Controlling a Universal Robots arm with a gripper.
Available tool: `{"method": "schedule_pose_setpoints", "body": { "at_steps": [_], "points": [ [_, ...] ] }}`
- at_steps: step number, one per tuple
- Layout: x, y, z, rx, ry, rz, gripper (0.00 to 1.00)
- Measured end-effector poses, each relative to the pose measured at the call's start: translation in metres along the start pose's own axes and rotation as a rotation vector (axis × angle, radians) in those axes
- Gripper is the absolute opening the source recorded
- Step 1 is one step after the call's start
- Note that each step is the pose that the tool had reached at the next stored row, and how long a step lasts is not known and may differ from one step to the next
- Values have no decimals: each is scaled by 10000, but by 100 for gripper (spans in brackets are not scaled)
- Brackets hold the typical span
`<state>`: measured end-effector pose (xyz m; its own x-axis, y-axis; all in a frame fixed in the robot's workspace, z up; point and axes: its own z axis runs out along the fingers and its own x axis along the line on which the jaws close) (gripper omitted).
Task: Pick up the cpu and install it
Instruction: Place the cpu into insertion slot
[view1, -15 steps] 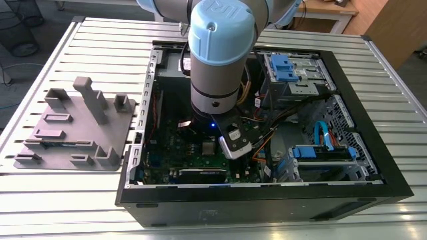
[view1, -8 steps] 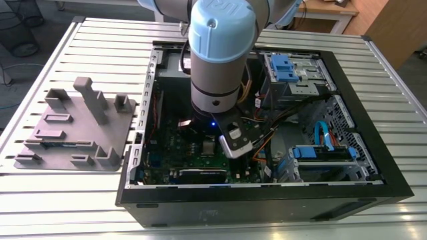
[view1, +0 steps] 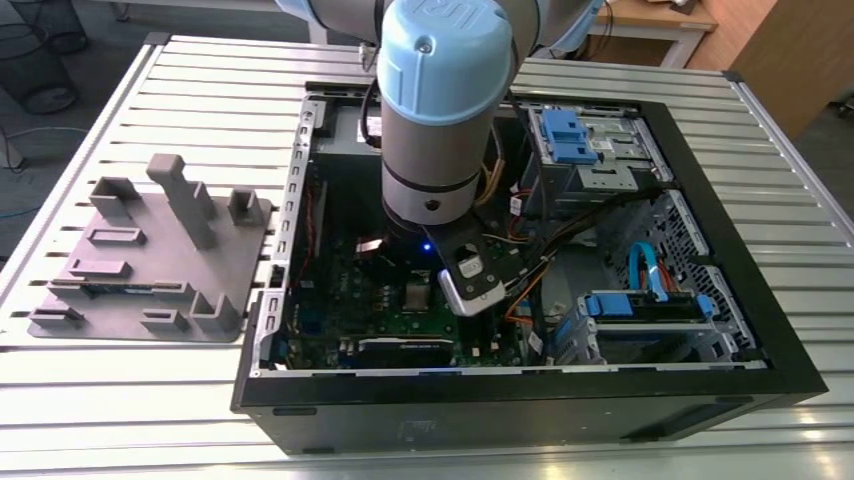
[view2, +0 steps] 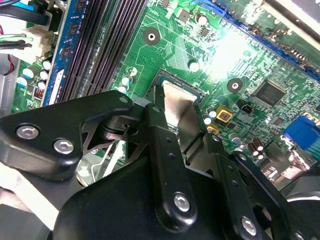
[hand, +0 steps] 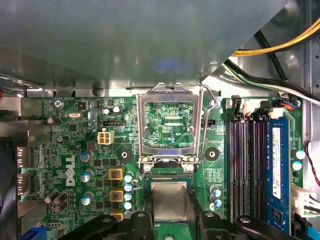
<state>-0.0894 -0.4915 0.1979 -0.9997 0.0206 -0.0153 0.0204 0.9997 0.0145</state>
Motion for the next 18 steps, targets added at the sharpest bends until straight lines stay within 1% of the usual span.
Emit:
{"method": "schedule_pose_setpoints", "body": {
  "at_steps": [5,10,14,18],
  "points": [
    [19,-1,16,-2,0,-2,38],
    [20,-1,23,-3,0,0,38],
    [21,-2,51,-1,2,-1,38],
    [21,-1,55,-2,1,0,38]
  ]
}}
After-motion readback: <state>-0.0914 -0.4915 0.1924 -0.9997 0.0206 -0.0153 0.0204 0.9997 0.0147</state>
